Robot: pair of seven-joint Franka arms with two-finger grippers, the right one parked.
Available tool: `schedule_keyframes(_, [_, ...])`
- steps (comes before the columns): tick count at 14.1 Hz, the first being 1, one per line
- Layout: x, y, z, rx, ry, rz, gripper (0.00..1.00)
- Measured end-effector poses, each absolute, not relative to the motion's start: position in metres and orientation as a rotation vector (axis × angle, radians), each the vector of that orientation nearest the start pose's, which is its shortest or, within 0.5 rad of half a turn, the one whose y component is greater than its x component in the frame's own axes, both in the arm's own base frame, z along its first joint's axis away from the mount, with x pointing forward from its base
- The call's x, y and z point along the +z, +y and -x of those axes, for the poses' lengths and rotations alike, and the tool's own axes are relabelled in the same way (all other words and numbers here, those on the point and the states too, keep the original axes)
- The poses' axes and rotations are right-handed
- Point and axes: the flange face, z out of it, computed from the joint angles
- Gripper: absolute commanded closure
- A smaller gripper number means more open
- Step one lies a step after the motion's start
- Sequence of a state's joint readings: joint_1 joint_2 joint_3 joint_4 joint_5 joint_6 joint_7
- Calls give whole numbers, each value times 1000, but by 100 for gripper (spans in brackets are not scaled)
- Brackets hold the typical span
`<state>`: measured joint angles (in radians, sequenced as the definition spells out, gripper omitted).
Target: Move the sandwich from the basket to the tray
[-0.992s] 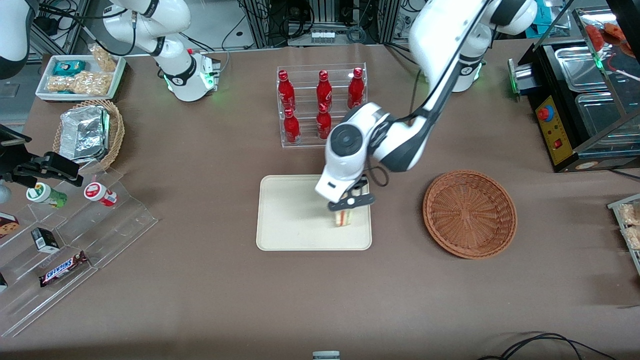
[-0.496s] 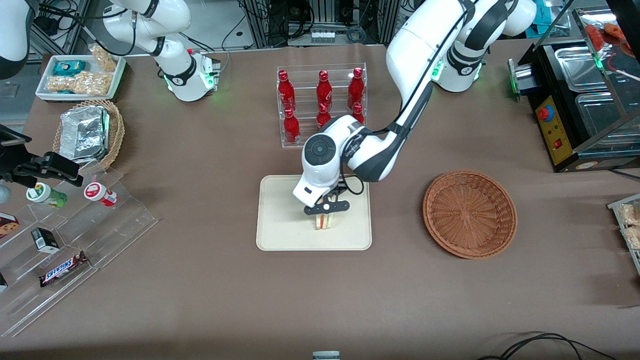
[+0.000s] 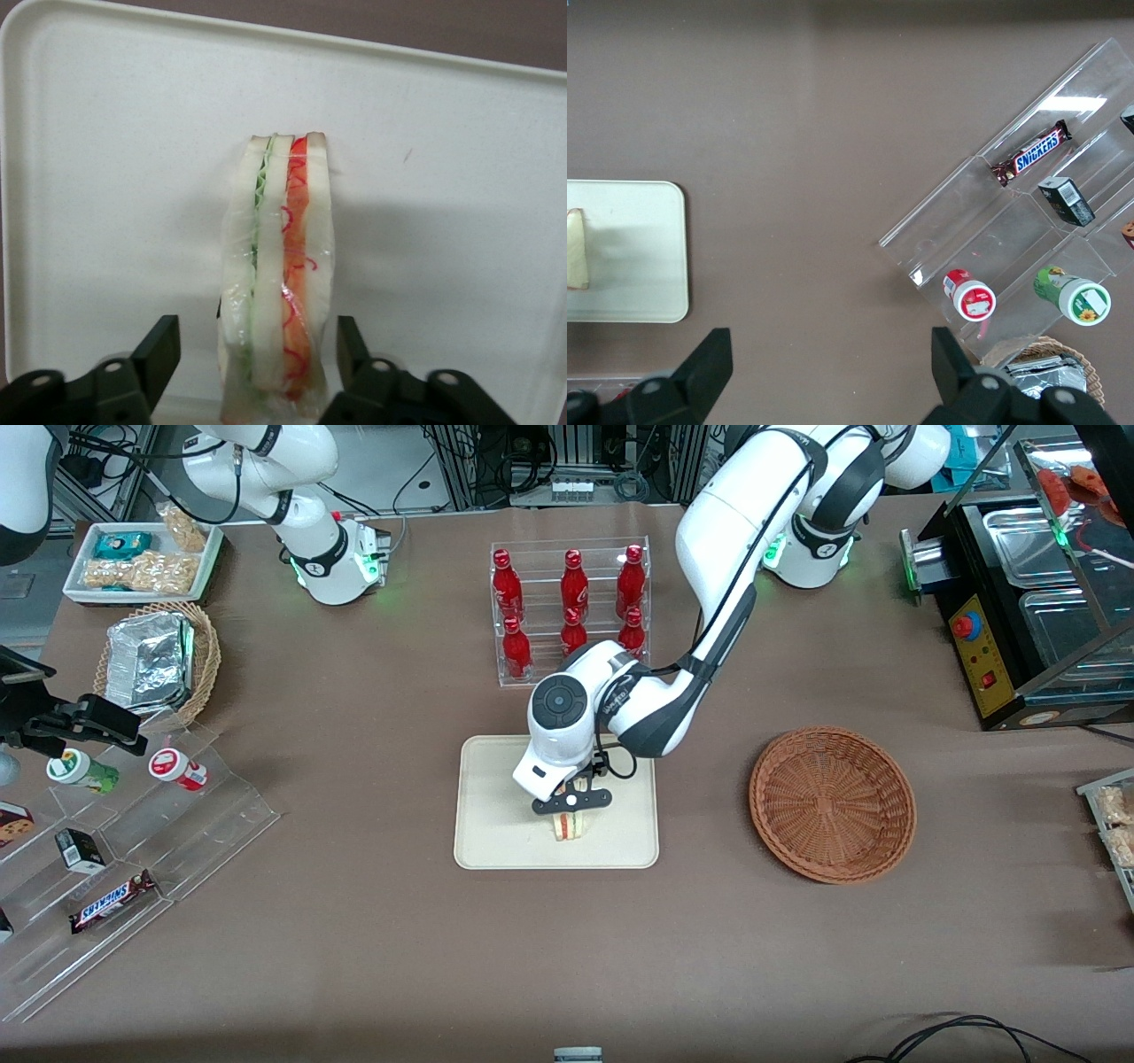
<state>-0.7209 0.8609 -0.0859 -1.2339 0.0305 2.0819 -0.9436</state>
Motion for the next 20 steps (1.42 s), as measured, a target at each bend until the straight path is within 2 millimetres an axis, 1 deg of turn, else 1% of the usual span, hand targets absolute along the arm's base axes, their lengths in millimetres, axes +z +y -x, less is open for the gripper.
schedule_keyframes(2, [261, -530, -540, 50, -296, 3143, 0])
schedule_keyframes(3, [273, -525, -545, 55, -319, 3131, 0])
schedule_keyframes(5, [319, -503, -565, 68, -381, 3109, 0])
schedule_keyframes(7, [371, -474, -578, 71, -409, 3097, 0])
schedule_keyframes(9, [421, -435, -589, 95, -401, 3083, 0])
schedule_keyframes(10, [443, -407, -595, 131, -386, 3073, 0])
schedule_keyframes(11, [462, -374, -602, 175, -365, 3055, 0])
schedule_keyframes(12, [478, -336, -609, 220, -350, 3032, 0])
schedule_keyframes(13, [491, -295, -616, 254, -336, 3017, 0])
schedule_keyframes(15, [512, -204, -629, 309, -282, 3022, 0])
schedule_keyframes(16, [521, -160, -631, 344, -262, 3026, 0])
schedule_keyframes(18, [538, -86, -629, 385, -260, 3038, 0])
schedule_keyframes(19, [547, -57, -626, 391, -264, 3048, 0])
schedule_keyframes(20, [556, -35, -621, 402, -263, 3053, 0])
